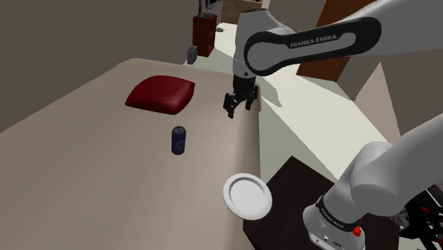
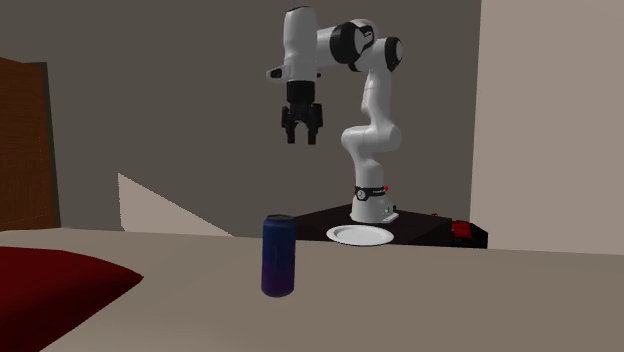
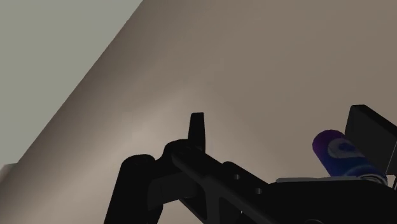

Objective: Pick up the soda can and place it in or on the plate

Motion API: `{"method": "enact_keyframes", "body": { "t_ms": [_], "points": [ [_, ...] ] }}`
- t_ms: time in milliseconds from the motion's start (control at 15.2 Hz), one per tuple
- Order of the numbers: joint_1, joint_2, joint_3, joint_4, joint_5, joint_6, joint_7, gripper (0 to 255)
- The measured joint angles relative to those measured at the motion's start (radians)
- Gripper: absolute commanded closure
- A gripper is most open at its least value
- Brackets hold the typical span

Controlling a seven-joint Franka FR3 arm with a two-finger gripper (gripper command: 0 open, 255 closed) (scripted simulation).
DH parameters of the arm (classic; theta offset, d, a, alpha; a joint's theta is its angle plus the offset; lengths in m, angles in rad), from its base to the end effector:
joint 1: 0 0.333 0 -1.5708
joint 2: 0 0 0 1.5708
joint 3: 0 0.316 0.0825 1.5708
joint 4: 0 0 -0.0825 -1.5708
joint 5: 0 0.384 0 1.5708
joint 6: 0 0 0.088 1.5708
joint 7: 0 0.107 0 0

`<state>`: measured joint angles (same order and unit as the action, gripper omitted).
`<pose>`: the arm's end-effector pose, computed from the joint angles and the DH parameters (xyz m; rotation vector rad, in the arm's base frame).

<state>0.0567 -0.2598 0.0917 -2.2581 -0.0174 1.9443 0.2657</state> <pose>0.4593 0.0691 0.4634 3.0858 -0.1764 -0.0710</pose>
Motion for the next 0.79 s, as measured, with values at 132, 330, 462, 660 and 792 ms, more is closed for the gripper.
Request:
{"method": "enact_keyframes", "body": {
  "t_ms": [132, 330, 462, 660, 792],
  "points": [
    [0.007, 0.067, 0.013, 0.033, 0.001, 0.037, 0.020, 0],
    [0.017, 0.176, 0.030, 0.096, -0.003, 0.088, 0.049, 0],
    [0.024, 0.243, 0.039, 0.145, -0.008, 0.107, 0.067, 0],
    [0.036, 0.347, 0.050, 0.234, -0.018, 0.126, 0.093, 0],
    [0.050, 0.424, 0.059, 0.306, -0.027, 0.132, 0.117, 0]
  ]
}}
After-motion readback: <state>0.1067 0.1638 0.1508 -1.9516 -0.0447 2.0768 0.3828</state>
